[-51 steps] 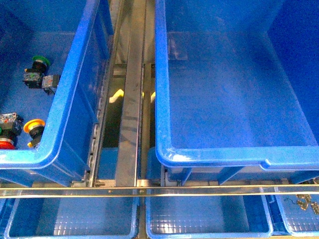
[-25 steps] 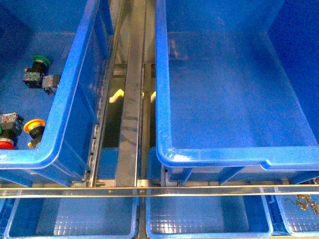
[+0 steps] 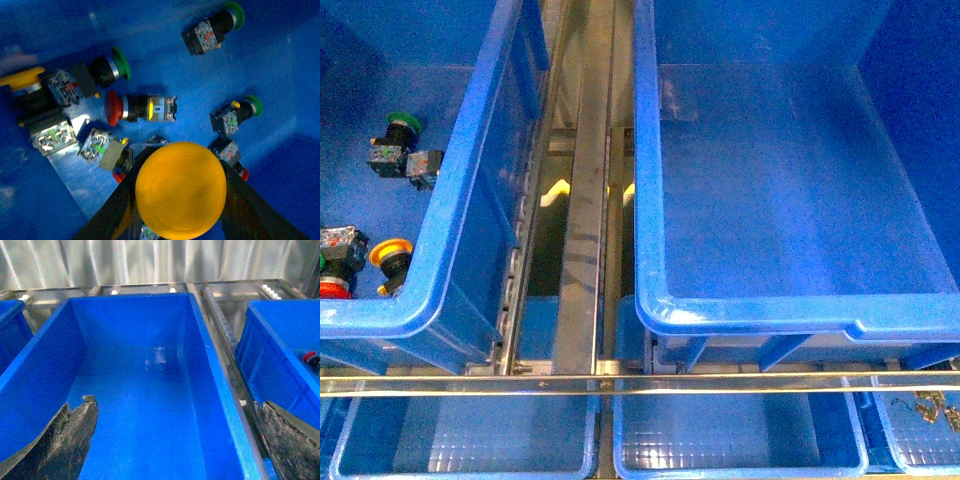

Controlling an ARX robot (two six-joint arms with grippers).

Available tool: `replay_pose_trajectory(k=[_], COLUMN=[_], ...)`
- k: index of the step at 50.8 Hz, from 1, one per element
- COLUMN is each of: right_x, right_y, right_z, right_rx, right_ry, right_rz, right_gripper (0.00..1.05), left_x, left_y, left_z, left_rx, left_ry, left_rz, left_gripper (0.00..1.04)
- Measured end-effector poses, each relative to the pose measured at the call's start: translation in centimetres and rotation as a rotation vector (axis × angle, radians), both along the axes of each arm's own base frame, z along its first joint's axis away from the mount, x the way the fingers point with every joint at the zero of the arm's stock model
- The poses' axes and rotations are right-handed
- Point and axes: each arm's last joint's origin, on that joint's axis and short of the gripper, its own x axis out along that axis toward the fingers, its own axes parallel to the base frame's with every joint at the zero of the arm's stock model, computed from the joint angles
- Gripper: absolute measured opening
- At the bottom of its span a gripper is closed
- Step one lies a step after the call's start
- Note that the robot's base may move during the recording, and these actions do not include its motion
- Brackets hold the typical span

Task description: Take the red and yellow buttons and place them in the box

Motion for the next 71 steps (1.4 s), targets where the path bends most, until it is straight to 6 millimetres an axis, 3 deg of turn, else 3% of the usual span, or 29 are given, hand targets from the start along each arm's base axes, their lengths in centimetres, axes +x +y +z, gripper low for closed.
replay_pose_trajectory(k=[9, 18, 25, 32, 39, 55, 65, 71], right_x=[0.0, 0.0, 0.0, 0.0, 0.0, 0.0, 0.0, 0.0], right_y=[0.0, 0.0, 0.0, 0.0, 0.0, 0.0, 0.0, 0.0], right_z=[0.0, 0.0, 0.0, 0.0, 0.0, 0.0, 0.0, 0.0], right_rx=[0.0, 0.0, 0.0, 0.0, 0.0, 0.0, 0.0, 0.0], right_ry=[0.0, 0.0, 0.0, 0.0, 0.0, 0.0, 0.0, 0.0], right_rz=[0.0, 0.0, 0.0, 0.0, 0.0, 0.0, 0.0, 0.0], right_gripper=[0.99, 0.99, 0.99, 0.99, 0.99, 0.99, 0.99, 0.99], left_x=[-0.3, 0.2, 0.6, 0.9, 2.3, 4.2, 4.0, 3.7], left_y=[-1.9, -5.6, -9.7, -15.5, -19.9, -25.9, -29.5, -30.7], left_z=[2.2, 3.7, 4.5, 5.6, 6.5, 5.0, 3.9, 3.6], left_rx=[-0.028, -0.053, -0.084, -0.138, -0.187, -0.28, -0.304, -0.312], left_ry=[-0.085, -0.152, -0.196, -0.243, -0.287, -0.259, -0.23, -0.226], left_rz=[-0.12, -0.287, -0.441, -0.621, -0.71, -0.748, -0.812, -0.83], left_gripper=[0.33, 0.33, 0.33, 0.33, 0.33, 0.33, 0.33, 0.33])
